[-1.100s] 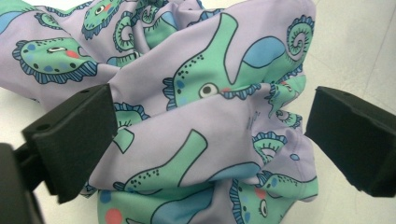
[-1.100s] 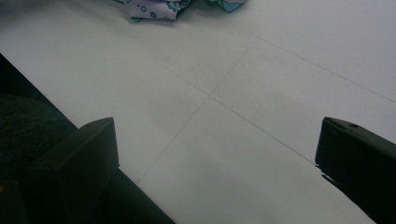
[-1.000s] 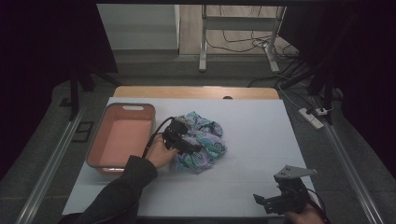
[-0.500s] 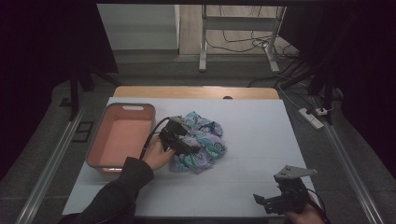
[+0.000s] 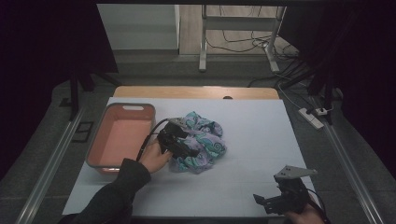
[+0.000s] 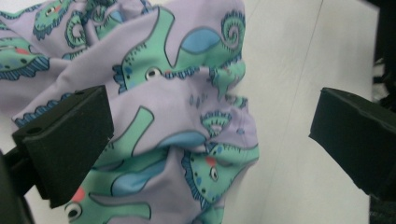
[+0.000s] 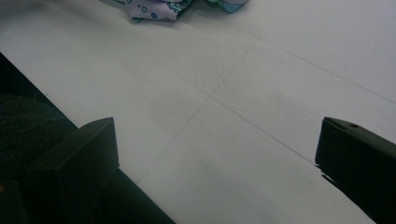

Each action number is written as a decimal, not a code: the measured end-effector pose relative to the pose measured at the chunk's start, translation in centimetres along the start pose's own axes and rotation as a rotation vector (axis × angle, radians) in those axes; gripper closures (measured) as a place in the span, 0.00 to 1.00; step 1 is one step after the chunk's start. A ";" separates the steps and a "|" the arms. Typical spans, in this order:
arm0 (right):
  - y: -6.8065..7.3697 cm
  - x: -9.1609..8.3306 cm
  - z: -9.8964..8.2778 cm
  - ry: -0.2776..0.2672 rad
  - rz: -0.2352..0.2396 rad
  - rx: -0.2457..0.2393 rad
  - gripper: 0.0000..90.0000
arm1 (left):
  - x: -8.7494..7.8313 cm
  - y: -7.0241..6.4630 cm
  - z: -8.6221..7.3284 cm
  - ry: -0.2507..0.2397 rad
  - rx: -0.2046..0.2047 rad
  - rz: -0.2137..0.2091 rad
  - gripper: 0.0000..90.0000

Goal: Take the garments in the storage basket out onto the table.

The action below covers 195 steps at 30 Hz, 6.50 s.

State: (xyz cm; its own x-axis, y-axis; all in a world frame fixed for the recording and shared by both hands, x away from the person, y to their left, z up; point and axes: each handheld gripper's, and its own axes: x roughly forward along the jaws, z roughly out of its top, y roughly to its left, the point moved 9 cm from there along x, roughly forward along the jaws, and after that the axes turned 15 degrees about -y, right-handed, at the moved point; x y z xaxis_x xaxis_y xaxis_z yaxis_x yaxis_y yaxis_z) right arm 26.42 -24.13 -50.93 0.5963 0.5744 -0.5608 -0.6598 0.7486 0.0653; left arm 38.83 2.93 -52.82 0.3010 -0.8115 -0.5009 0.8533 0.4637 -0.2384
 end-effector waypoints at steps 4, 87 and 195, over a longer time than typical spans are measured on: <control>0.0 0.0 0.0 0.005 0.001 -0.002 0.00 | -0.2 -0.4 -0.1 0.003 0.003 -0.004 0.00; 0.0 -0.1 0.1 -0.010 0.004 0.010 0.00 | -11.7 -1.9 -5.3 -0.103 -0.109 0.115 0.00; 0.0 0.1 -0.1 0.015 -0.015 0.006 0.00 | -24.0 -4.3 -16.1 -0.083 -0.217 0.431 0.00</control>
